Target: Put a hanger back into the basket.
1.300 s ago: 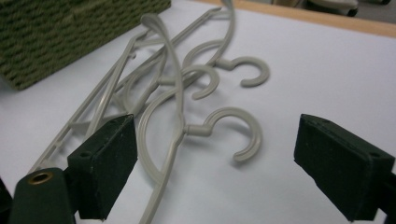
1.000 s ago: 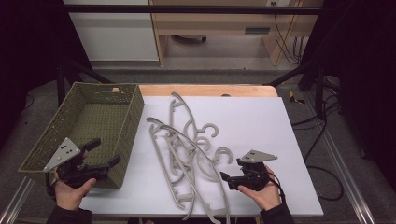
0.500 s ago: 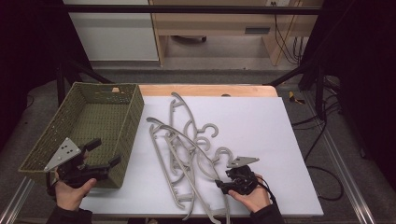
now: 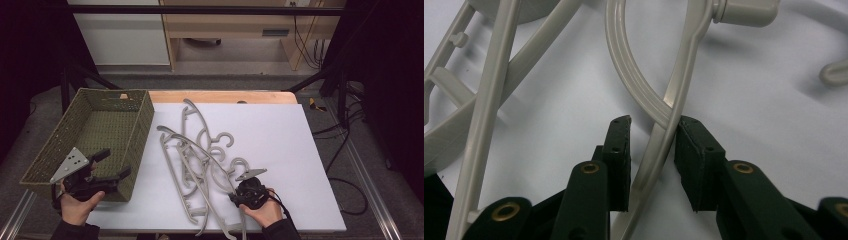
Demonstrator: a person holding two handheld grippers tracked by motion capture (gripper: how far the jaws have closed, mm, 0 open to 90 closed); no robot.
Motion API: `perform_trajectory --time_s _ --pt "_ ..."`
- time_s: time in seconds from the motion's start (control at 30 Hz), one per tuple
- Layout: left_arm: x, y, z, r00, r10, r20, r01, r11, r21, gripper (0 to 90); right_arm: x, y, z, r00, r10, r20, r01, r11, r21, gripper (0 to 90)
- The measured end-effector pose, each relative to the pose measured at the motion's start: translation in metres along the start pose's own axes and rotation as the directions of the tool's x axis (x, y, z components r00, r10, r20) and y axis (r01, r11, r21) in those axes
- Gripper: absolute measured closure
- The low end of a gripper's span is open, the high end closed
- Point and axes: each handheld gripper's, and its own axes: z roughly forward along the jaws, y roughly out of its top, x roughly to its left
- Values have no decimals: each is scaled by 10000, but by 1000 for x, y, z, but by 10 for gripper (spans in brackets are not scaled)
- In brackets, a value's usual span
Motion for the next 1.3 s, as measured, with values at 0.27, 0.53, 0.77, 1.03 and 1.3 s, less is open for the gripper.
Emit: perform_trajectory --time_s 0.27,0.53,0.77,1.03,1.3 --pt "-1 0 1 10000 34 -7 -34 10000 17 78 2 2 1 9995 -145 291 142 9998 123 716" --pt "-2 0 1 10000 65 -3 -65 10000 24 80 4 6 1 9976 534 444 -551 9978 371 748" --pt "-2 1 1 10000 80 8 -80 10000 39 82 -6 6 -3 9934 935 670 -967 9943 457 783" --pt "-3 1 2 10000 93 26 -94 9999 69 83 -12 6 -9 9909 1094 779 -1132 9925 465 802" --pt "-4 1 2 9999 147 24 -147 9998 120 84 -25 4 -23 9935 1003 547 -1013 9947 156 813"
